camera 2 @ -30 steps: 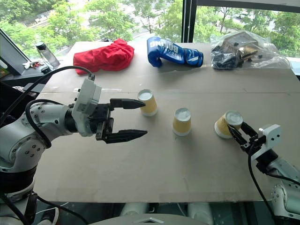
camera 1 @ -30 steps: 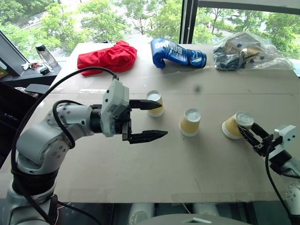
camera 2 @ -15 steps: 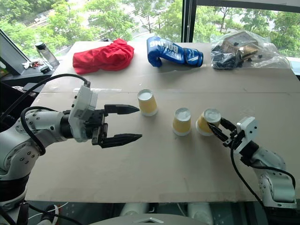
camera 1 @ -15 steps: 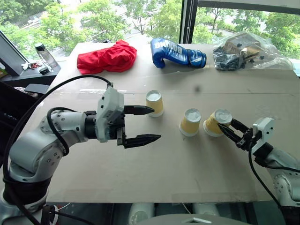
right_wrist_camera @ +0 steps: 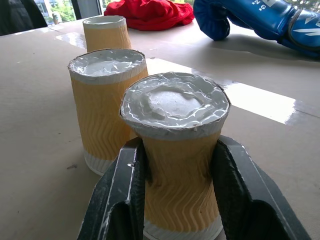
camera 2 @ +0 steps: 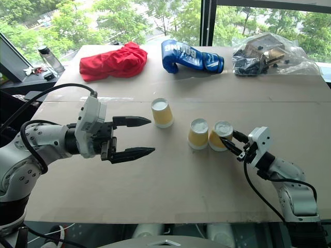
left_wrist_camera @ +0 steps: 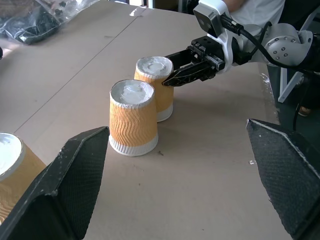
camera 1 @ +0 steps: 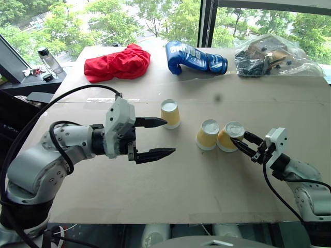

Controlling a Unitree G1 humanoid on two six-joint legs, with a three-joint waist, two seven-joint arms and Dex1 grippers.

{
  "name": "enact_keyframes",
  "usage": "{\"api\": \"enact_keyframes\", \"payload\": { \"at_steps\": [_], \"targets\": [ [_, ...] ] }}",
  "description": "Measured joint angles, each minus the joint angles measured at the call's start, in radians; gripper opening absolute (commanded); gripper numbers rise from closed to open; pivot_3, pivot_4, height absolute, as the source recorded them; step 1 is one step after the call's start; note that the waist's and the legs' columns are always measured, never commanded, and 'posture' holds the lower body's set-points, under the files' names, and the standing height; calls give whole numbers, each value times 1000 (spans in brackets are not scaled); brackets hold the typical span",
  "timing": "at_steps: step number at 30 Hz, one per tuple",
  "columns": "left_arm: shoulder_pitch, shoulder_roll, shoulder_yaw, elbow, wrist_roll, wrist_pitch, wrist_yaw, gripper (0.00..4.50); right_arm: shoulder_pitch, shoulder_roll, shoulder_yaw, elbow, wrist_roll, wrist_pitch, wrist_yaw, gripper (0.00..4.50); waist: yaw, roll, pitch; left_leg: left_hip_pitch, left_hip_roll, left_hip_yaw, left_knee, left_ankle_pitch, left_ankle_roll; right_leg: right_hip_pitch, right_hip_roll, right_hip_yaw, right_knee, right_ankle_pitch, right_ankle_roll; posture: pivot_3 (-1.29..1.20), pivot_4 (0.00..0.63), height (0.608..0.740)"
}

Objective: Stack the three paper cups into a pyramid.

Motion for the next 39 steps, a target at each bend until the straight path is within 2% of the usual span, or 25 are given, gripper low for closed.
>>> {"api": "enact_keyframes", "payload": {
  "at_steps": [4, 8, 12, 16, 22, 23, 29, 35, 39],
  "targets": [
    [1, 3, 0, -1, 0, 0, 1, 4500, -1, 2, -2, 0, 30, 23, 8, 4407, -1, 0, 0, 0, 0, 0, 0, 0, 0, 0, 0, 0, 0, 0, 0, 0, 150, 740],
    [15, -5, 14, -3, -2, 0, 23, 4500, 0, 2, -41, 0, 89, 16, 44, 4407, 0, -1, 0, 0, 0, 0, 0, 0, 0, 0, 0, 0, 0, 0, 0, 0, 150, 740],
    [36, -63, 53, -3, -9, -19, 78, 4500, 35, -13, -71, -2, 119, 16, 86, 4407, 2, -1, 1, 0, 1, 0, 0, 0, 0, 0, 0, 0, 0, 0, 0, 0, 150, 740],
    [70, -143, 60, 32, 72, -69, 187, 4500, 59, -30, -117, -3, 143, -16, 128, 4407, 2, -1, 1, 0, 0, 0, 0, 0, 0, 0, 0, 1, 1, 0, 0, 0, 150, 740],
    [100, -271, 20, 148, 254, -243, 273, 4500, 113, -51, -194, -77, 250, -41, 233, 4407, 4, -2, 1, 0, 0, 0, 0, 0, 0, 0, 0, 0, 1, 0, 0, 0, 150, 740],
    [96, -325, -1, 202, 309, -310, 293, 4500, 139, -56, -206, -104, 273, -41, 250, 4407, 7, -1, 1, 0, 0, 0, 0, 0, 0, 0, -1, 0, 1, 0, 0, 0, 150, 740],
    [35, -450, -87, 429, 472, -515, 334, 4500, 183, -63, -230, -175, 315, -37, 255, 4407, 3, -4, 2, 0, 0, 0, 1, 0, 0, 0, -1, 0, 1, 0, 0, 0, 150, 740],
    [-81, -505, -175, 664, 578, -686, 295, 4500, 200, -63, -232, -206, 334, -20, 237, 4407, 6, -4, 2, 0, -1, -1, 1, 0, 0, 0, 0, -1, 2, 0, 0, 0, 150, 740],
    [-197, -522, -184, 863, 641, -782, 289, 4500, 218, -63, -238, -226, 339, -19, 230, 4407, 5, -5, 2, 0, -1, -1, 1, 0, 0, 0, 0, -1, 2, 0, 1, 0, 150, 740]
  ]
}}
